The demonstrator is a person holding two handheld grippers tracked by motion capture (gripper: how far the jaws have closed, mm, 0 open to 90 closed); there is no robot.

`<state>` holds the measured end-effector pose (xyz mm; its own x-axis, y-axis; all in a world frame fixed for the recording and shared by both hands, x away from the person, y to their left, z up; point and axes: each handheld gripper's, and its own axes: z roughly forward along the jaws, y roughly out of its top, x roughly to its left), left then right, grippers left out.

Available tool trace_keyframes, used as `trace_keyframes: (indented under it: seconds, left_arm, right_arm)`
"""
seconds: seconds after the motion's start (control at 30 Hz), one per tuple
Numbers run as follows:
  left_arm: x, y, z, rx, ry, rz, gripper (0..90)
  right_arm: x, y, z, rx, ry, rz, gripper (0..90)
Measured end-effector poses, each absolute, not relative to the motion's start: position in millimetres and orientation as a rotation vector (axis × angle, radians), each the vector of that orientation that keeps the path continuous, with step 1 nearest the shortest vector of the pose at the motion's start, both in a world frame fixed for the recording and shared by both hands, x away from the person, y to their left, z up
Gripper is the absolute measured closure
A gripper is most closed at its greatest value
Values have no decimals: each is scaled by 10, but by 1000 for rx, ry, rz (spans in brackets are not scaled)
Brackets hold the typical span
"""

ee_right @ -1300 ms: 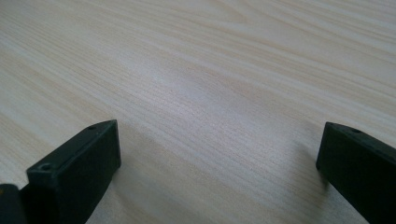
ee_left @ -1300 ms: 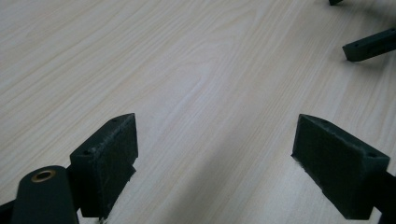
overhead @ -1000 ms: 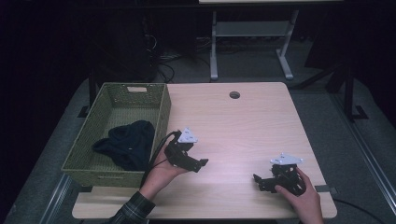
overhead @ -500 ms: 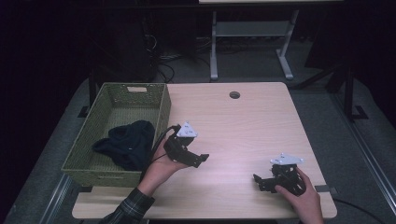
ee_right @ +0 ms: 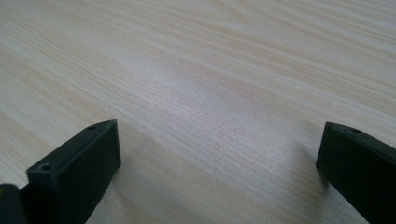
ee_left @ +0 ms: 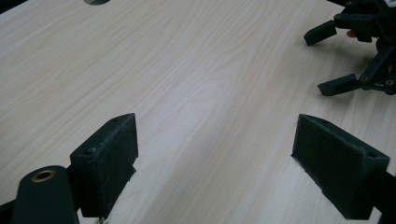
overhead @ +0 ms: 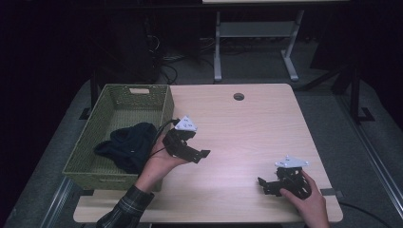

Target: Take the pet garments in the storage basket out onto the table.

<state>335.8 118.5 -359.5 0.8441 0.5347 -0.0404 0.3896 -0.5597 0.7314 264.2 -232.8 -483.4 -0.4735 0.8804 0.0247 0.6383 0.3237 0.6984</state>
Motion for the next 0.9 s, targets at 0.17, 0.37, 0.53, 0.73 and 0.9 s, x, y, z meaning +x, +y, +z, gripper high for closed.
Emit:
trace_keyframes:
  seconds: [0.17, 0.37, 0.53, 0.73, 0.9]
  left_arm:
    - [3375, 1258, -3560, 2232, 675, 236, 138]
    - [3379, 1358, -3514, 2220, 682, 242, 139]
    - [3383, 1437, -3477, 2217, 687, 250, 139]
    - [3389, 1527, -3441, 2215, 696, 258, 139]
    - [3396, 1607, -3413, 2207, 706, 271, 140]
  right_arm:
    - [2642, -2329, -4834, 1350, 2235, 930, 0]
    - [2642, -2329, -4834, 1350, 2236, 931, 0]
    - [2641, -2327, -4833, 1352, 2235, 931, 0]
    - [2641, -2327, -4833, 1353, 2235, 931, 0]
    - [2641, -2327, -4833, 1353, 2235, 930, 0]
